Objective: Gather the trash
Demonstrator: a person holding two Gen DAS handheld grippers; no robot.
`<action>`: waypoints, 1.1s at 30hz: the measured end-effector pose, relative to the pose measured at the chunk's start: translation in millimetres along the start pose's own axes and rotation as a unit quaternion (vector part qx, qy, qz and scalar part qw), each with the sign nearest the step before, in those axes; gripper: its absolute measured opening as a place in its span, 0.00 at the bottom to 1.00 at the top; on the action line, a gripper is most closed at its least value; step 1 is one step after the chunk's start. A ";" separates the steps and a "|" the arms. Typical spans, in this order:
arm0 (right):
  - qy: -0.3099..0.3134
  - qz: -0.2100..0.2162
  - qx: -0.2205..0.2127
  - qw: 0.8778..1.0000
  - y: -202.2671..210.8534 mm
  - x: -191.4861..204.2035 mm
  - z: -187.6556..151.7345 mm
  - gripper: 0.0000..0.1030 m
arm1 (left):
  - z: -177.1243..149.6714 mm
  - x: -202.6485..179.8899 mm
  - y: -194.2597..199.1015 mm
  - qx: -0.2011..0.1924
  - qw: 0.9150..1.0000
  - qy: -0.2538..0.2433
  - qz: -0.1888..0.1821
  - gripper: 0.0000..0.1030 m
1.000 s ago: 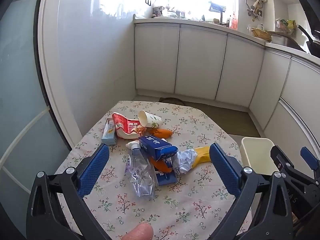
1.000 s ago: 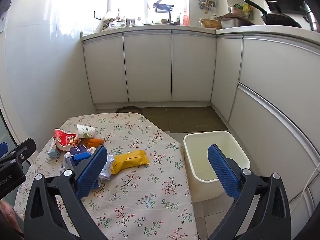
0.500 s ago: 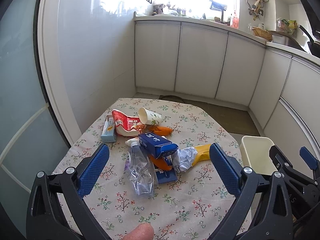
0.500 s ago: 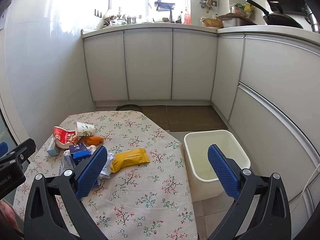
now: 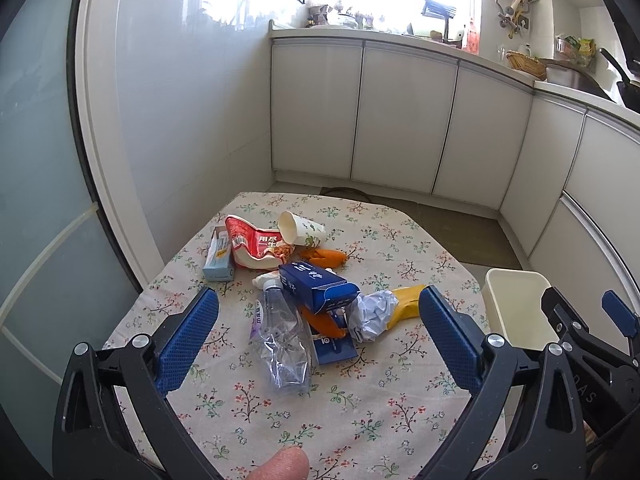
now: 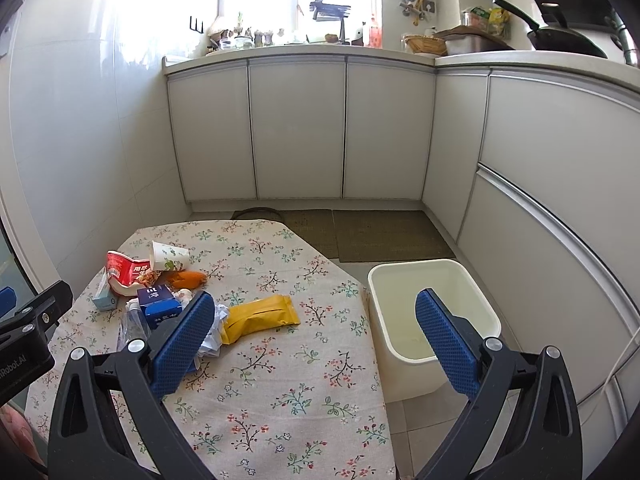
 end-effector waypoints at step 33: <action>0.005 -0.001 0.007 1.000 -3.1 2.5 -3.1 0.95 | -0.8 2.8 -7.0 0.011 1.000 0.002 0.004 0.93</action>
Point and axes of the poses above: each gripper's, at about its wrist camera, not at the fingertips, and y roughly against the way its jaws point, x to its left, z to its top, the point moved 2 cm from there along -y, roughly the way its jaws point, and after that the axes turned 9 degrees about -x, right-handed, at the moved point
